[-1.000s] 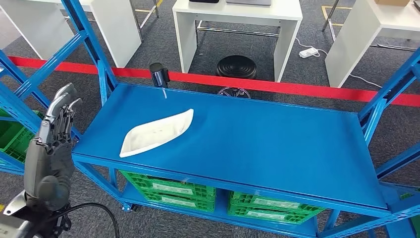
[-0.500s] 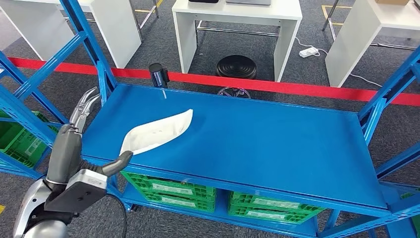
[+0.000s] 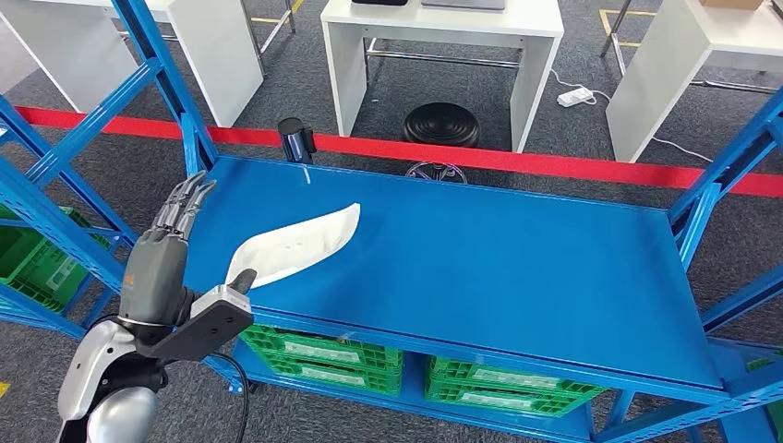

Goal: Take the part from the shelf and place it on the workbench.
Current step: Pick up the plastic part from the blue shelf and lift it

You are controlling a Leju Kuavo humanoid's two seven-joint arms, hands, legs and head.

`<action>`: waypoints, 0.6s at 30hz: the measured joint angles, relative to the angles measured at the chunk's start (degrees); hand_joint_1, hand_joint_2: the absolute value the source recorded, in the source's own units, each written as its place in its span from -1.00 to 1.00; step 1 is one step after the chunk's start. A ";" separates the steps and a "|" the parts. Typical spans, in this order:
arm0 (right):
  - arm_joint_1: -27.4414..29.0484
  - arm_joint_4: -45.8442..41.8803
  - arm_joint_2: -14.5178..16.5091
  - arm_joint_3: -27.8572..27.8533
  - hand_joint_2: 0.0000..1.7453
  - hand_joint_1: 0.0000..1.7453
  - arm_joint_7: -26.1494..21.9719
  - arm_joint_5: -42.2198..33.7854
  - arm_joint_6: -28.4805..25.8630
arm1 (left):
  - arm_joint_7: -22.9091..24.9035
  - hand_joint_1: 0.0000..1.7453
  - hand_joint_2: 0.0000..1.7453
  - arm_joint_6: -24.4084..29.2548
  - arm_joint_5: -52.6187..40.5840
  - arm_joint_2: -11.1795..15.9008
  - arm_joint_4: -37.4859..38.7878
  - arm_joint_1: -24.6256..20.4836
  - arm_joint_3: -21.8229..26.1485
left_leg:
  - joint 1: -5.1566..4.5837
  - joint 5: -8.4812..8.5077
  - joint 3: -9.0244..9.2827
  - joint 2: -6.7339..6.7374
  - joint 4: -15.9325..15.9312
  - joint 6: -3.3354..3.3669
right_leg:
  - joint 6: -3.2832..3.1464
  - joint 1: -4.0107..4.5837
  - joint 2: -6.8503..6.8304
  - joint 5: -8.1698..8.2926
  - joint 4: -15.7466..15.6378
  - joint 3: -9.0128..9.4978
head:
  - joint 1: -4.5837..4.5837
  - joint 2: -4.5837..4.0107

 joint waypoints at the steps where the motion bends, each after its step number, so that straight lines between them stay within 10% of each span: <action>1: -0.11 0.17 -0.07 0.02 -1.00 -1.00 0.03 0.01 -0.13 | 0.05 -1.00 1.00 0.10 -0.27 -0.16 0.91 -0.19 -0.18 | 0.00 0.00 0.00 0.00 0.00 0.00 | 0.00 0.00 0.00 0.00 0.00 0.00 | 0.00 0.00; 18: -0.80 2.26 -0.91 0.49 -1.00 -1.00 0.62 -0.21 -0.73 | -2.02 -1.00 1.00 2.92 7.85 -1.21 17.04 -3.75 -4.57 | 0.00 0.00 0.00 0.02 0.00 0.00 | 0.03 0.00 0.03 0.02 0.00 0.00 | 0.01 0.00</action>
